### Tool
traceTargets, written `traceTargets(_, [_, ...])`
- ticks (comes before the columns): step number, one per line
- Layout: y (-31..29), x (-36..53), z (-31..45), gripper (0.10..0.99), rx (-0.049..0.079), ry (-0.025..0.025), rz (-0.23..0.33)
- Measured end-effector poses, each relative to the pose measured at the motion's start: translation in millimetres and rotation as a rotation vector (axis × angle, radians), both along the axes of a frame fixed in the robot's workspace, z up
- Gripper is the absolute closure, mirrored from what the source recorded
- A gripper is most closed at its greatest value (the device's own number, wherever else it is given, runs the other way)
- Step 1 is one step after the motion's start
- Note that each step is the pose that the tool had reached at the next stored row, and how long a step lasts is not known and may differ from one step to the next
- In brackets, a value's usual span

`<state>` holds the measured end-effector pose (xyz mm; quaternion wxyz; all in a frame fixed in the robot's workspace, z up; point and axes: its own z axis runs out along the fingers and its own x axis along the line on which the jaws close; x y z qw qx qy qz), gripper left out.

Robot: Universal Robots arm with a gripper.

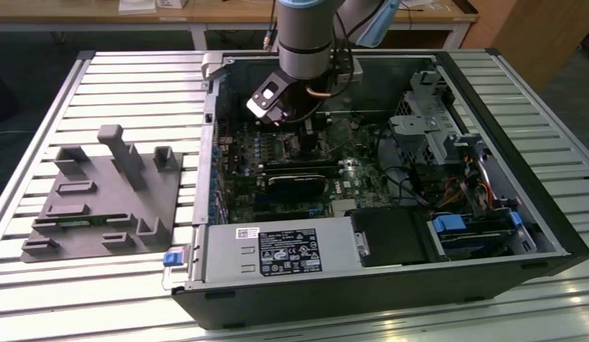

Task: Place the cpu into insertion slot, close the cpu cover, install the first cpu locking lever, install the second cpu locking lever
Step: 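Place the cpu into insertion slot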

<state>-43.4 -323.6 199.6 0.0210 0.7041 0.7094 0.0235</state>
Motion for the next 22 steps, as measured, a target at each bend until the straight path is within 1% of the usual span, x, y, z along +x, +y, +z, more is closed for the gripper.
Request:
traceTargets(10, [3.6, 0.0, -5.0, 0.545, 0.0, 0.0, -0.011])
traceTargets(22, [3.7, 0.0, -5.7, 0.545, 0.0, 0.0, -0.019])
